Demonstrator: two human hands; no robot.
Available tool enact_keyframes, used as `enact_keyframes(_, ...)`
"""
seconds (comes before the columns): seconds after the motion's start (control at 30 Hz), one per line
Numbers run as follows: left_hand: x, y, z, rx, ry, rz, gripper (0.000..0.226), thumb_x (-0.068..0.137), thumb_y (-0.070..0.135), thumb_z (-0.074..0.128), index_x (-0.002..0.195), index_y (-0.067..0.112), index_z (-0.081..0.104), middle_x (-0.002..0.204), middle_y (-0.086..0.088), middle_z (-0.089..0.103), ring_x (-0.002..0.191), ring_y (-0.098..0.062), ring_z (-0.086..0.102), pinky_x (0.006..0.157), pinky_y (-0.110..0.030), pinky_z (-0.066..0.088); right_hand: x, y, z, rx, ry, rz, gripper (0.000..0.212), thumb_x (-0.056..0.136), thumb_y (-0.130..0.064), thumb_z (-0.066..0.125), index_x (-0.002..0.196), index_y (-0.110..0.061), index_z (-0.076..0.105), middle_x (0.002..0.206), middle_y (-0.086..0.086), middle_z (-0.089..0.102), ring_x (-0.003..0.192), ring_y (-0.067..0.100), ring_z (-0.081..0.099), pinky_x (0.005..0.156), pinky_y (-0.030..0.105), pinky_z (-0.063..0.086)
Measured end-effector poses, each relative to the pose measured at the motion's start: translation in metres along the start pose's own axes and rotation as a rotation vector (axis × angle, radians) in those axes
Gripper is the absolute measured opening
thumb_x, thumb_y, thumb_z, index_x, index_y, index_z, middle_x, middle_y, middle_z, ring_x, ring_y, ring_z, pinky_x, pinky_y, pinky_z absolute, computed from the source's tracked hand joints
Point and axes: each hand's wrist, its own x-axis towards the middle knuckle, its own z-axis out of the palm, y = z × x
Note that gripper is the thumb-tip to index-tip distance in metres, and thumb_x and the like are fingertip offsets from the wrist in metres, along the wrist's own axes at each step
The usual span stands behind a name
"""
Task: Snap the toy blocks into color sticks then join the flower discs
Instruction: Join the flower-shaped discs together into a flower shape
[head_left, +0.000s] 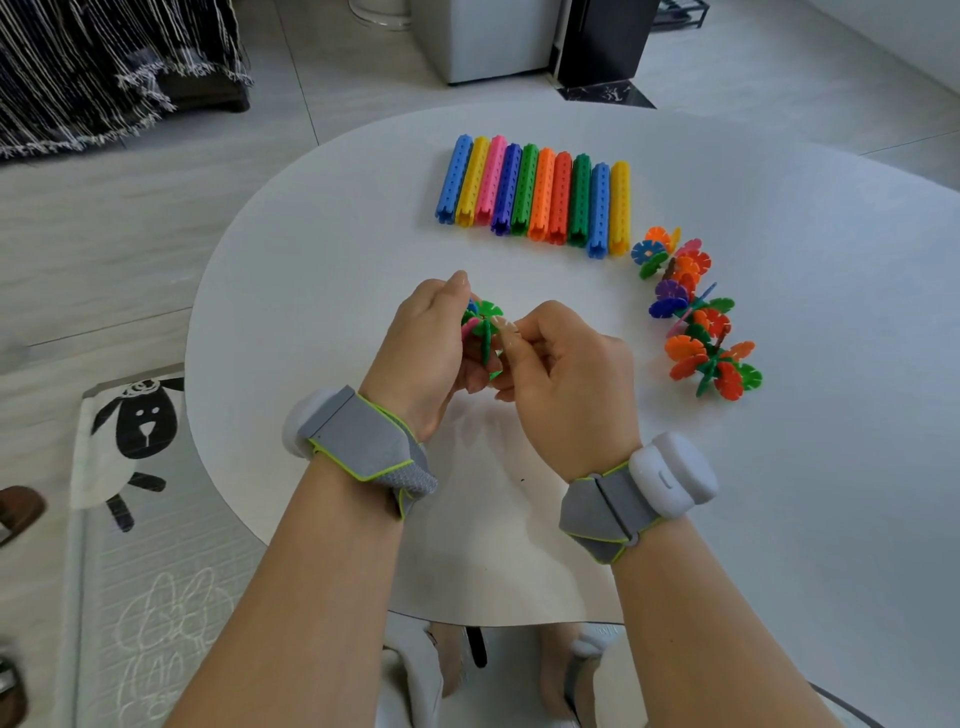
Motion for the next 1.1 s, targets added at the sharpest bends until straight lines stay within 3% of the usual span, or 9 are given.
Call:
enact_keyframes(0.17,-0.004,0.001,-0.001,-0.053,0.011,-0.002,0.019,0.099,0.029,0.039,0.096,0.013,0.049,0.085,-0.012,0.053,0.054,-0.015,0.05,0.045,-0.025,0.038,0.008,-0.004,-0.009,-0.03,-0.118,0.035,0.015,0.093,-0.019,0.059,0.088,-0.007,0.066,0.073,0.002,0.068,0.064,0.014,0.065,0.064,0.036,0.055)
enact_keyframes(0.23,-0.005,0.002,-0.004,-0.101,-0.016,-0.024,0.011,0.098,0.024,0.043,0.103,0.018,0.051,0.087,-0.007,0.052,0.059,-0.014,0.049,0.049,-0.025,0.038,0.008,-0.003,-0.014,-0.254,-0.21,0.029,0.016,0.091,-0.027,0.06,0.101,-0.016,0.068,0.088,-0.003,0.064,0.081,0.015,0.057,0.078,0.034,0.049)
enact_keyframes(0.3,-0.003,0.0,-0.008,-0.12,-0.026,-0.026,0.018,0.097,0.018,0.045,0.114,0.022,0.051,0.089,-0.003,0.051,0.065,-0.014,0.048,0.052,-0.025,0.037,0.005,0.0,-0.018,-0.505,-0.249,0.031,0.033,0.088,-0.036,0.061,0.119,-0.024,0.061,0.106,-0.004,0.056,0.099,0.018,0.047,0.088,0.029,0.038)
enact_keyframes(0.37,-0.002,-0.002,-0.013,-0.094,-0.03,-0.025,0.028,0.096,0.017,0.045,0.121,0.029,0.049,0.09,-0.002,0.049,0.072,-0.014,0.047,0.057,-0.026,0.036,0.003,0.0,-0.02,-0.583,-0.265,0.059,0.041,0.087,-0.044,0.059,0.124,-0.027,0.056,0.114,-0.003,0.051,0.106,0.02,0.042,0.09,0.027,0.031)
enact_keyframes(0.47,-0.003,-0.003,-0.013,-0.092,-0.013,-0.032,0.027,0.095,0.013,0.045,0.117,0.029,0.048,0.092,-0.006,0.051,0.079,-0.019,0.05,0.059,-0.027,0.034,0.003,-0.002,-0.018,-0.595,-0.292,0.11,0.04,0.087,-0.05,0.057,0.121,-0.029,0.056,0.115,-0.005,0.049,0.107,0.019,0.039,0.088,0.026,0.028)
enact_keyframes(0.6,-0.002,-0.001,-0.008,-0.174,0.036,-0.02,0.01,0.094,0.008,0.039,0.1,0.013,0.045,0.081,-0.009,0.062,0.065,-0.017,0.054,0.05,-0.024,0.032,0.005,-0.003,-0.016,-0.563,-0.308,0.126,0.036,0.088,-0.047,0.057,0.119,-0.028,0.056,0.115,-0.005,0.047,0.107,0.018,0.038,0.091,0.028,0.032)
enact_keyframes(0.77,0.002,-0.003,-0.011,-0.209,0.021,0.001,0.016,0.094,0.009,0.036,0.107,0.007,0.045,0.078,-0.012,0.066,0.058,-0.015,0.056,0.051,-0.026,0.031,0.007,-0.004,-0.016,-0.545,-0.322,0.103,0.034,0.088,-0.05,0.056,0.118,-0.033,0.059,0.11,-0.006,0.046,0.104,0.018,0.038,0.091,0.03,0.033)
enact_keyframes(0.97,0.001,-0.003,-0.01,-0.2,0.006,-0.032,0.018,0.095,0.013,0.036,0.108,0.006,0.046,0.086,-0.013,0.065,0.058,-0.013,0.054,0.05,-0.023,0.031,0.009,-0.006,-0.011,-0.504,-0.347,0.134,0.027,0.089,-0.04,0.059,0.114,-0.029,0.061,0.112,-0.004,0.046,0.107,0.019,0.038,0.091,0.029,0.032)
enact_keyframes(1.1,0.0,-0.002,-0.01,-0.23,0.021,-0.057,0.017,0.095,0.014,0.038,0.106,0.005,0.048,0.067,-0.003,0.066,0.05,-0.011,0.053,0.046,-0.022,0.031,0.012,-0.004,-0.01,-0.428,-0.331,0.162,0.022,0.085,-0.033,0.065,0.105,-0.028,0.059,0.106,-0.005,0.047,0.103,0.018,0.039,0.089,0.031,0.036)
